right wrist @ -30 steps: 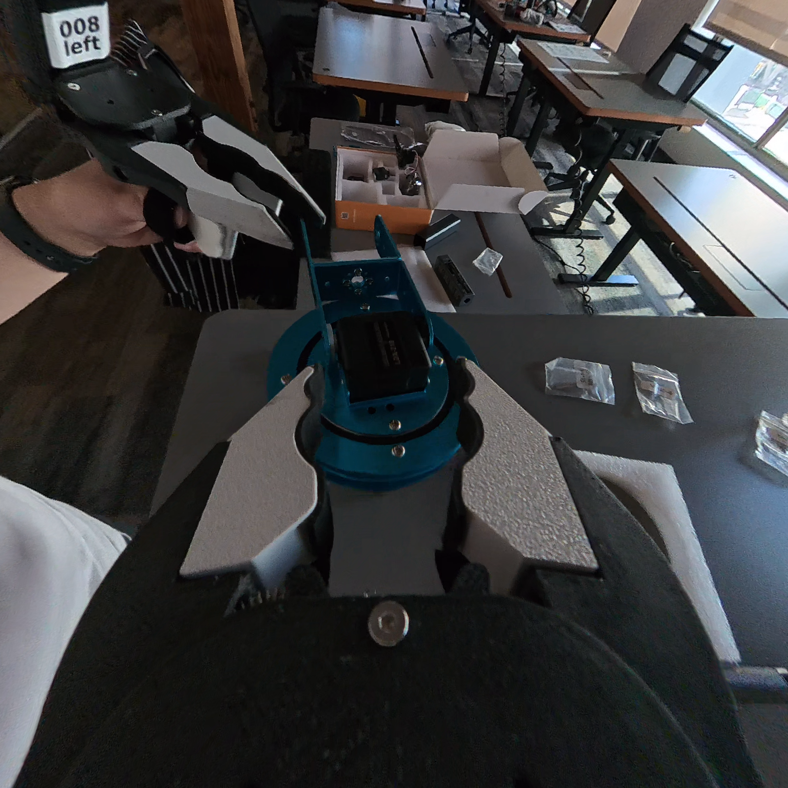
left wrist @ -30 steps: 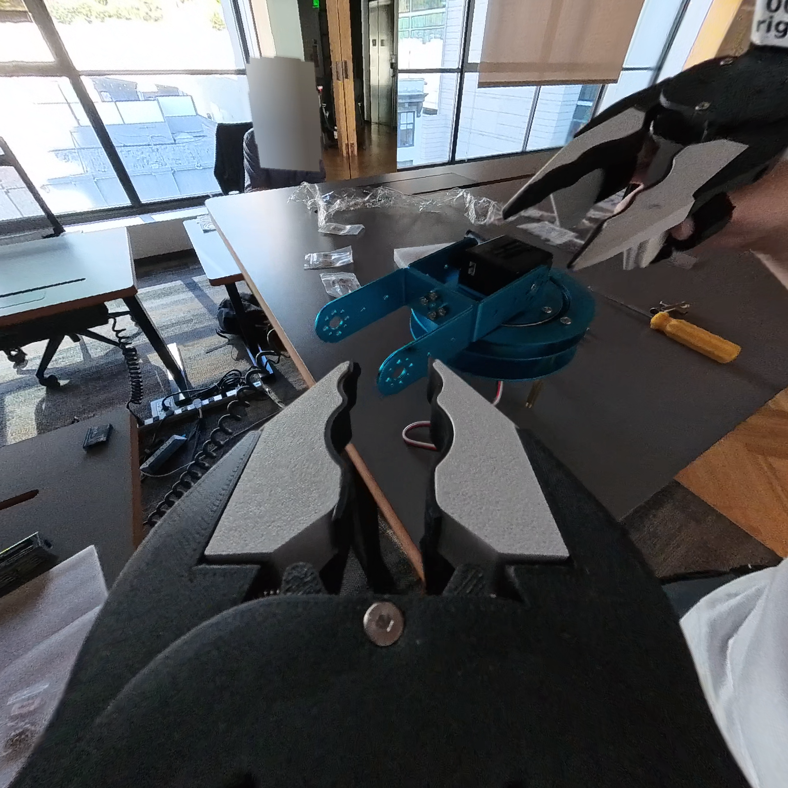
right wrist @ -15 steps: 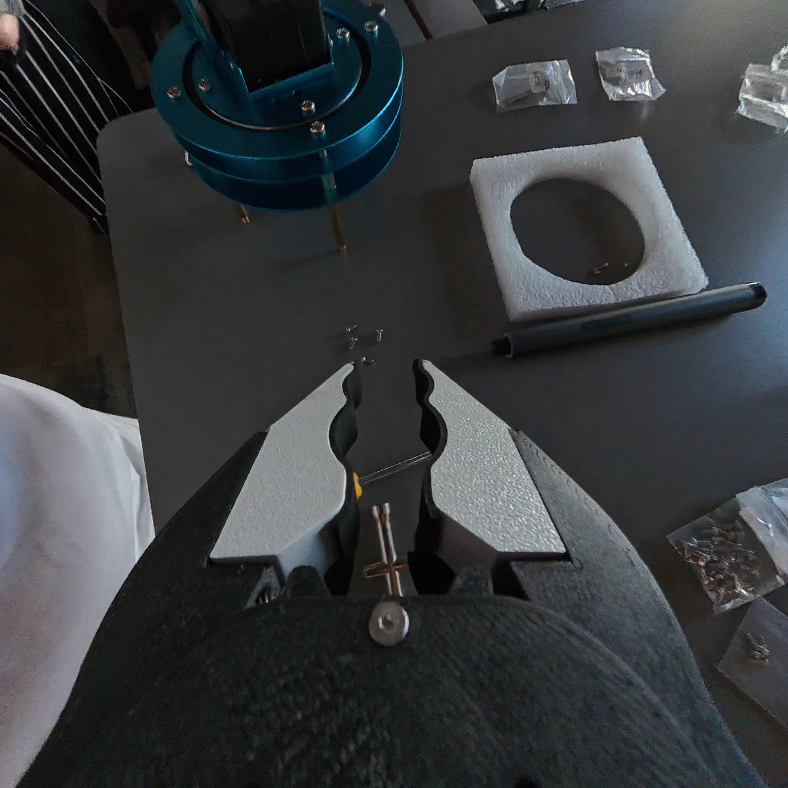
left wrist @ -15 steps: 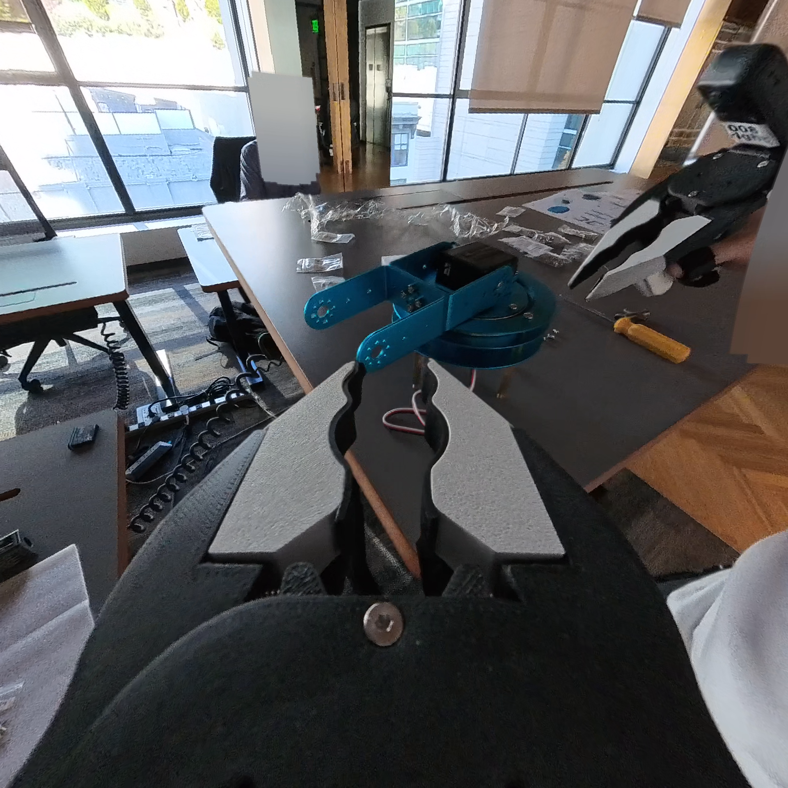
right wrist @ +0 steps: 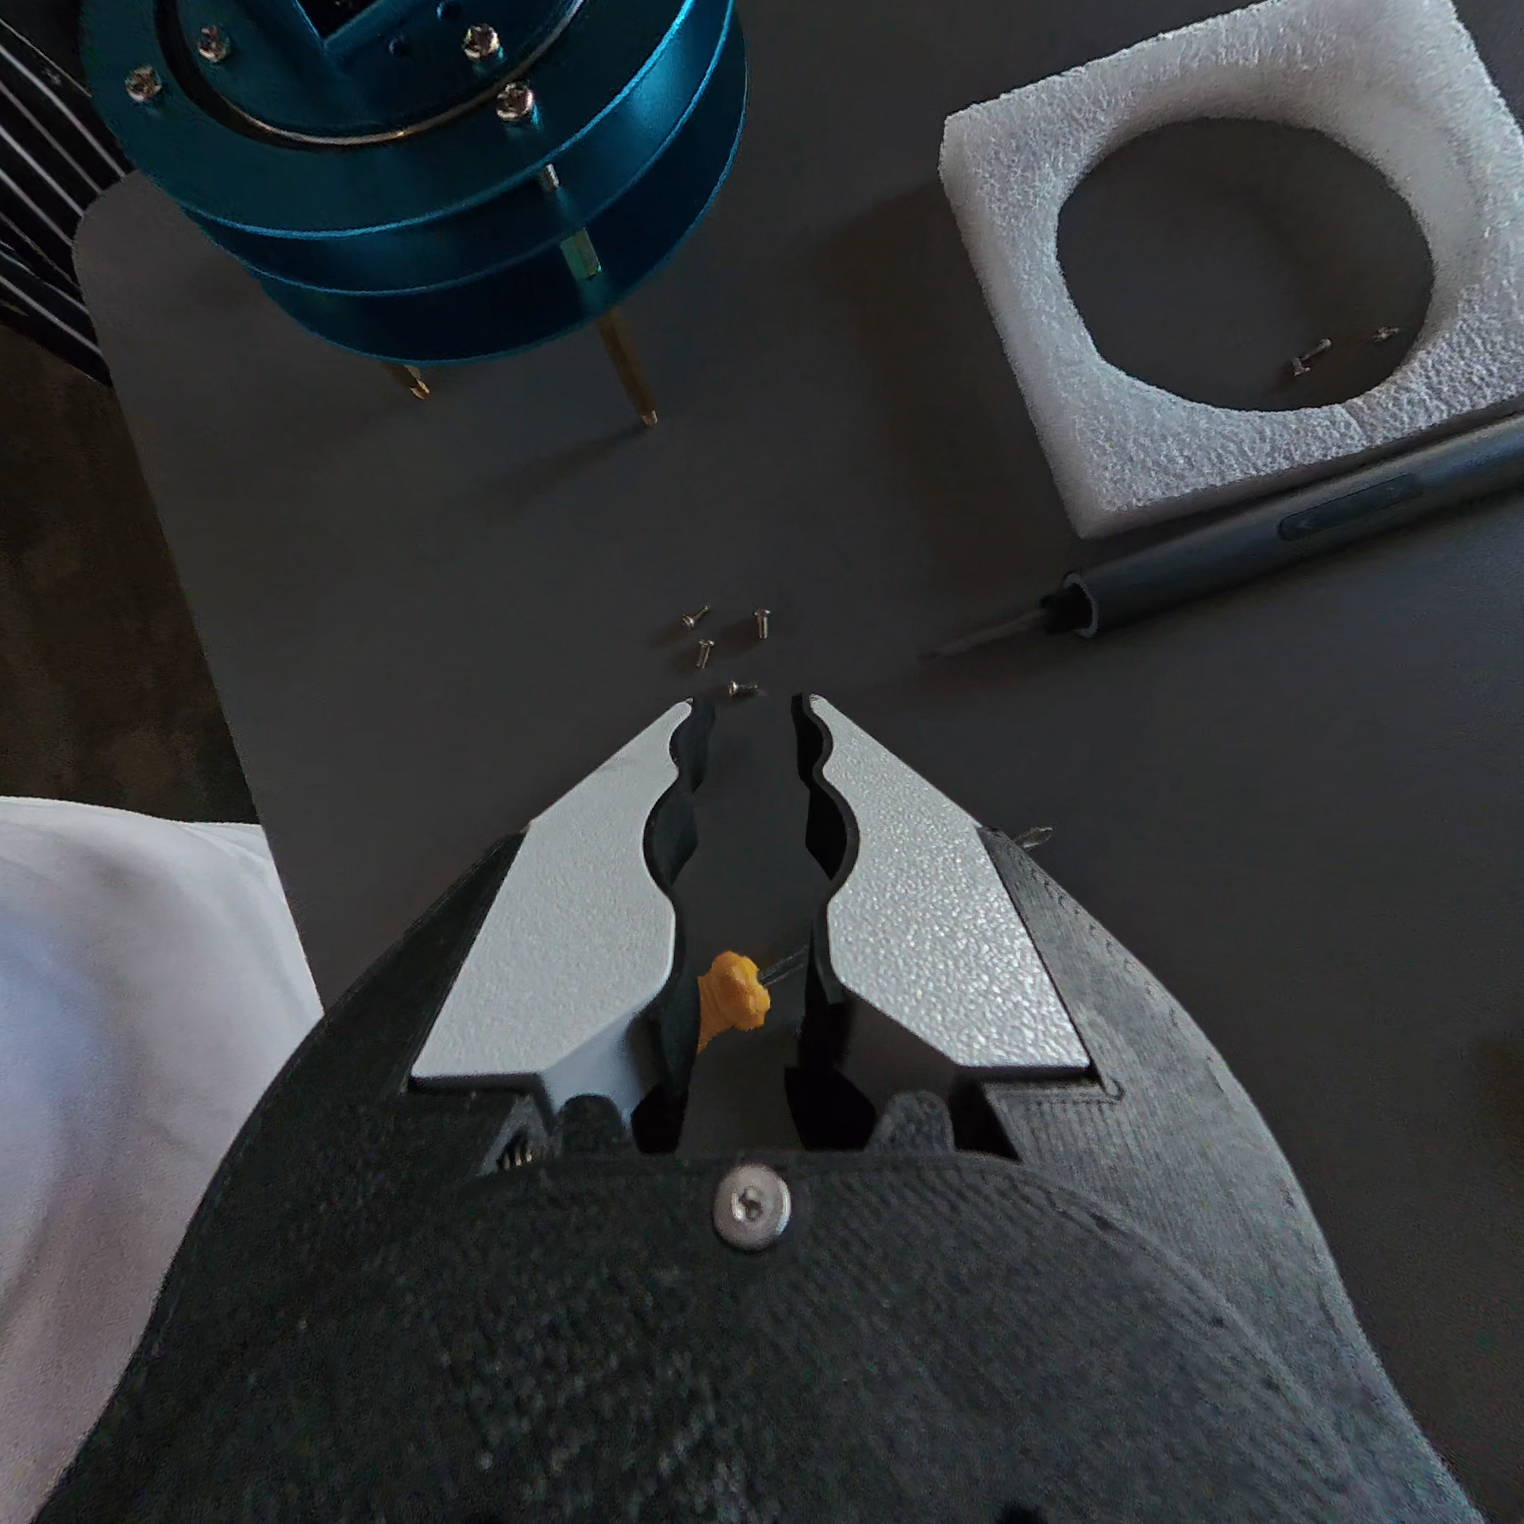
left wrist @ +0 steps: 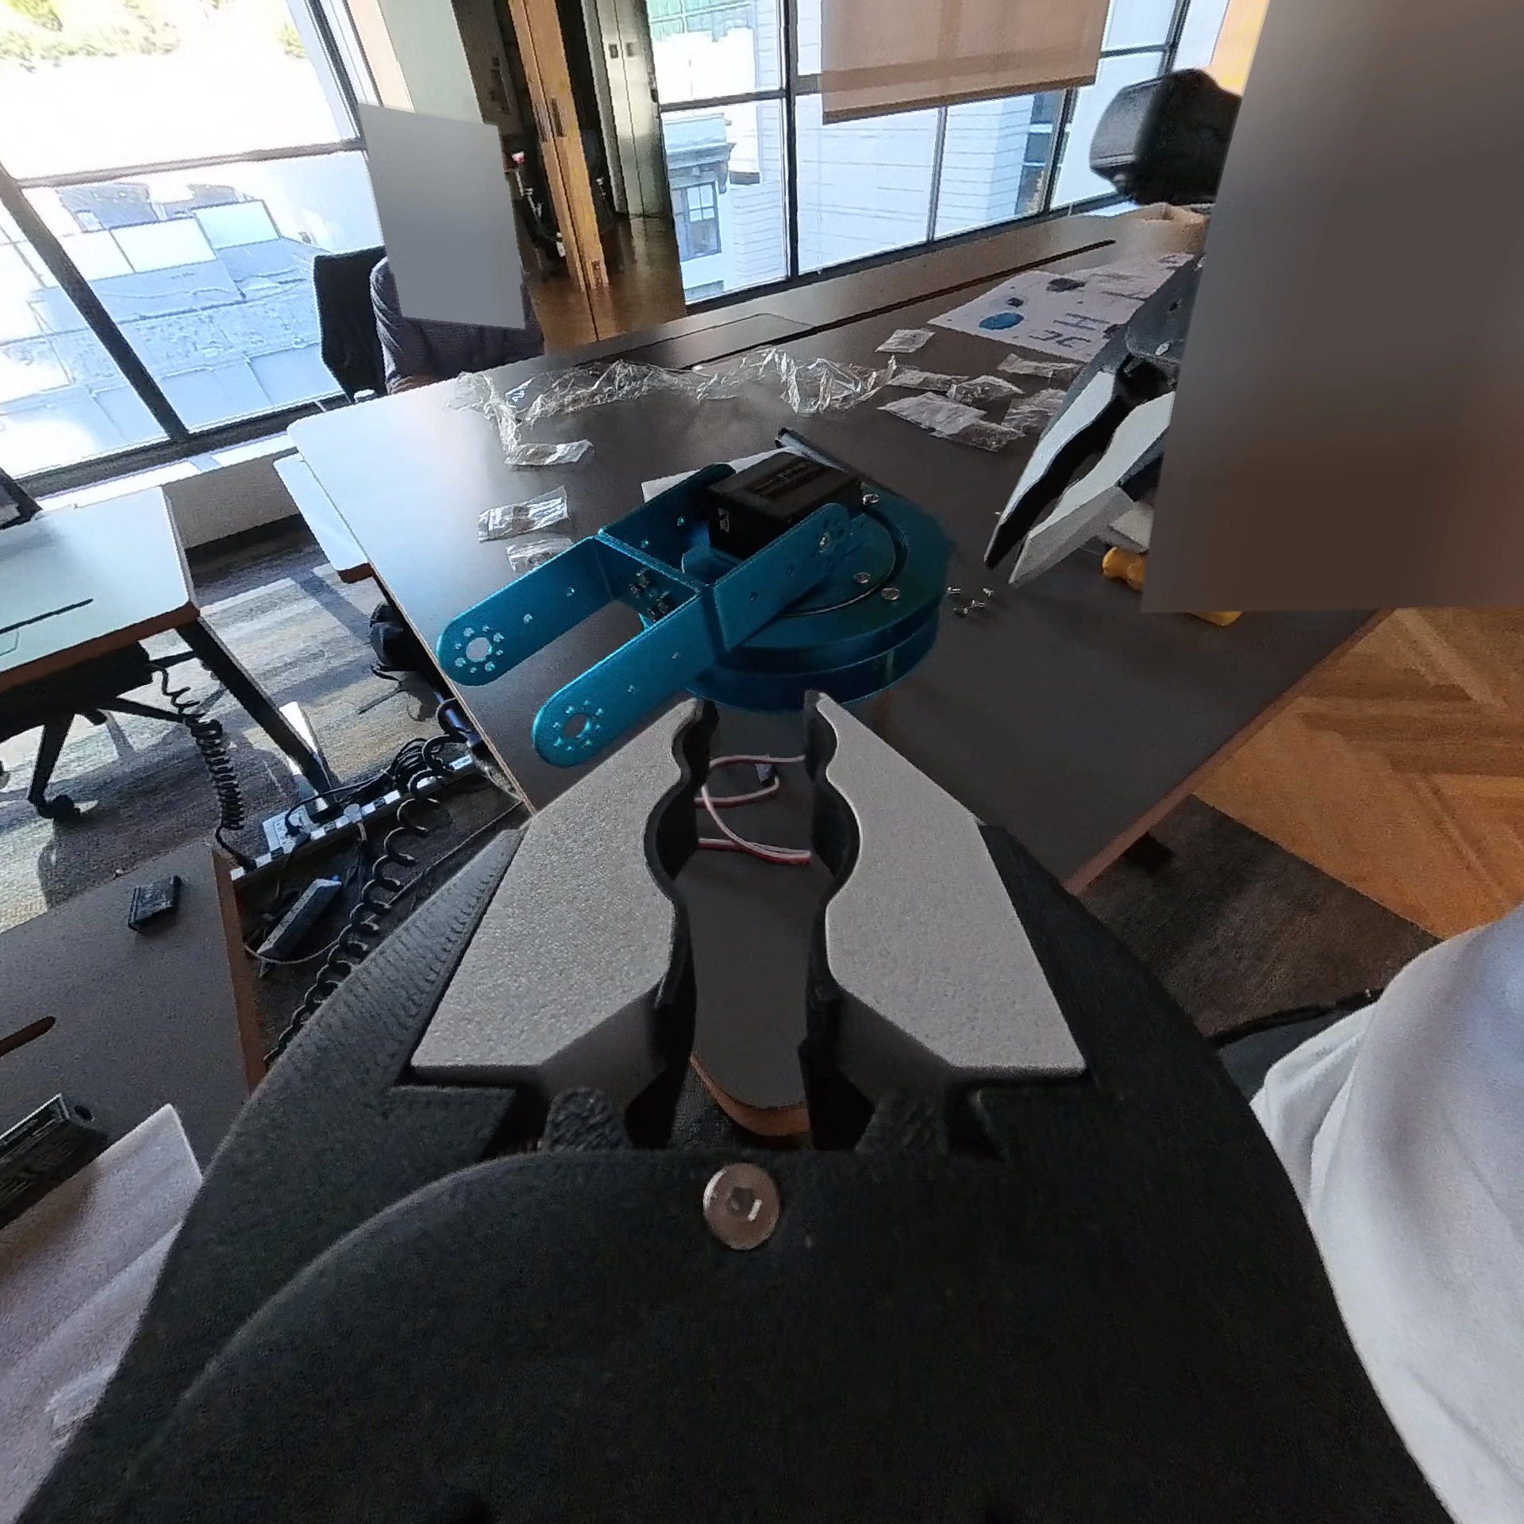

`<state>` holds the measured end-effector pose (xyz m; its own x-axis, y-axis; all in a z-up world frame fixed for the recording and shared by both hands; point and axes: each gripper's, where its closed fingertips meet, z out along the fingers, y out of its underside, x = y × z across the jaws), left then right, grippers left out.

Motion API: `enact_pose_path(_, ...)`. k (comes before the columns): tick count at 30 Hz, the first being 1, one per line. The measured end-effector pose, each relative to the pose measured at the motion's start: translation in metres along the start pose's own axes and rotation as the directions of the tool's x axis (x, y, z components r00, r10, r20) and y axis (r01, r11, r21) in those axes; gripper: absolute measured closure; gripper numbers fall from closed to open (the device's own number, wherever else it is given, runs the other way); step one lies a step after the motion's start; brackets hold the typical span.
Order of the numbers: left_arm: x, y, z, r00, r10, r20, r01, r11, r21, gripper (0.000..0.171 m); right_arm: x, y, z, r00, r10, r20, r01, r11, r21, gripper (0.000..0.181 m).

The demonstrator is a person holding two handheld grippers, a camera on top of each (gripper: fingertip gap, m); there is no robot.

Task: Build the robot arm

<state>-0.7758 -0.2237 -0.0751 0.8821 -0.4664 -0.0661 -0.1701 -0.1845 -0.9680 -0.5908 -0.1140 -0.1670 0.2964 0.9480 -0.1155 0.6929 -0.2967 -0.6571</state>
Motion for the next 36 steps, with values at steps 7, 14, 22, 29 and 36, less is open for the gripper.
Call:
enact_pose_path(7, 0.002, 0.003, -0.002, 1.0, 0.001, 0.011, -0.001, 1.0, -0.008, 0.15, 0.006, 0.002, -0.007, 0.999, -0.032, -0.039, 0.031, 0.999, -0.023, 0.159)
enact_pose_path(14, 0.008, 0.008, -0.006, 1.0, 0.007, 0.02, -0.007, 1.0, -0.025, 0.15, 0.035, 0.021, -0.061, 0.972, 0.146, -0.184, -0.151, 0.988, -0.013, 0.158)
enact_pose_path(22, 0.018, 0.017, 0.002, 1.0, 0.025, 0.005, -0.025, 0.997, -0.068, 0.15, -0.01, 0.042, -0.056, 0.938, 0.263, -0.225, -0.274, 0.962, -0.017, 0.151)
enact_pose_path(29, 0.022, 0.026, 0.009, 0.996, 0.088, 0.006, -0.087, 0.989, -0.124, 0.151, -0.025, 0.045, -0.059, 0.933, 0.248, -0.261, -0.261, 0.965, -0.015, 0.15)
enact_pose_path(36, 0.033, 0.021, 0.015, 0.995, 0.084, -0.044, -0.088, 0.99, -0.107, 0.151, -0.028, 0.043, -0.063, 0.927, 0.252, -0.276, -0.25, 0.967, 0.044, 0.15)
